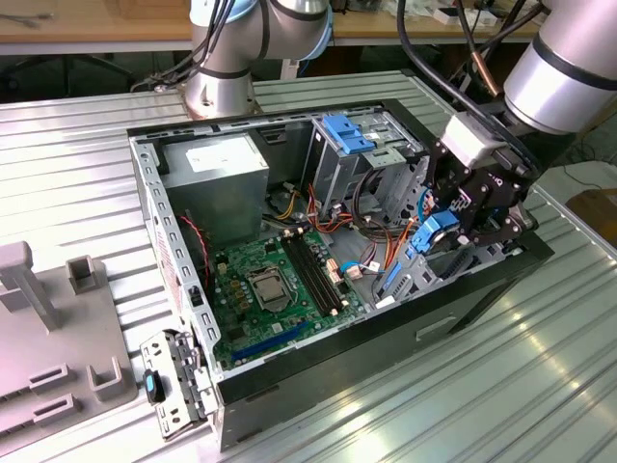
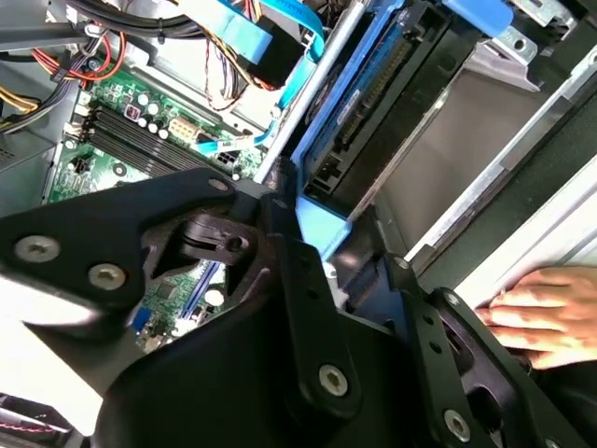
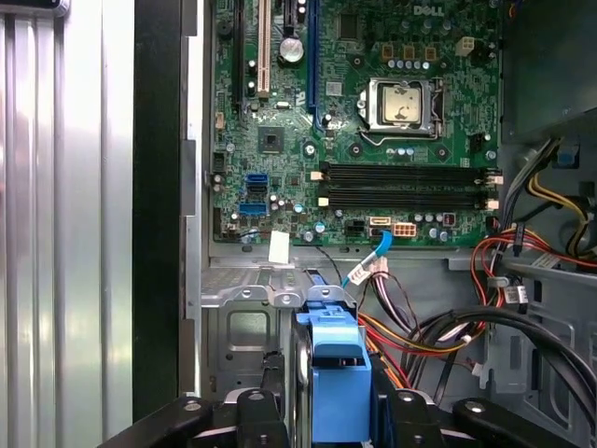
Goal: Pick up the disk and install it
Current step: 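Insert the disk into the insertion slot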
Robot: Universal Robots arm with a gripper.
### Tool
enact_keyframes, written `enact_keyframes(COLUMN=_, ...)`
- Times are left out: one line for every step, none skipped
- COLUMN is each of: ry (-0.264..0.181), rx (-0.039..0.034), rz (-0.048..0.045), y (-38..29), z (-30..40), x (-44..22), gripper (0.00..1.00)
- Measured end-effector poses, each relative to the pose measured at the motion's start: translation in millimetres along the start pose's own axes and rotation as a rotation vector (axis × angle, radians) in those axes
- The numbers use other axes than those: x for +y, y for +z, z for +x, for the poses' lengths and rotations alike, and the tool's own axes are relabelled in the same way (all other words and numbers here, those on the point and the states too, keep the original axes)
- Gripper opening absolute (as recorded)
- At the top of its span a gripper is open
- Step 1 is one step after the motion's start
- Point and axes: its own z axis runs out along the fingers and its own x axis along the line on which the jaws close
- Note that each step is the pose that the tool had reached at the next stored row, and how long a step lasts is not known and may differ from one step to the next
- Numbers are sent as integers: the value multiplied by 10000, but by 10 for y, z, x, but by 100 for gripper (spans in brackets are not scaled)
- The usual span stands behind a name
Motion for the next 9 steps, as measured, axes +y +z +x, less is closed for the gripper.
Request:
enact_keyframes(ry=0, rx=4, rz=-1, y=-1, z=0, x=0, gripper=44)
enact_keyframes(ry=0, rx=7, rz=0, y=-3, z=0, x=0, gripper=44)
enact_keyframes(ry=0, rx=7, rz=-1, y=-2, z=0, x=0, gripper=44)
enact_keyframes(ry=1, rx=10, rz=-1, y=-3, z=0, x=0, gripper=44)
enact_keyframes(ry=2, rx=20, rz=-21, y=-50, z=-2, x=0, gripper=44)
enact_keyframes(ry=2, rx=27, rz=-25, y=-163, z=-7, x=-3, gripper=44)
enact_keyframes(ry=0, rx=45, rz=-26, y=-333, z=-15, x=-6, gripper=44)
enact_keyframes(ry=1, rx=39, rz=-25, y=-333, z=-15, x=-6, gripper=44)
enact_keyframes(ry=0, rx=42, rz=-26, y=-334, z=-15, x=-11, gripper=44)
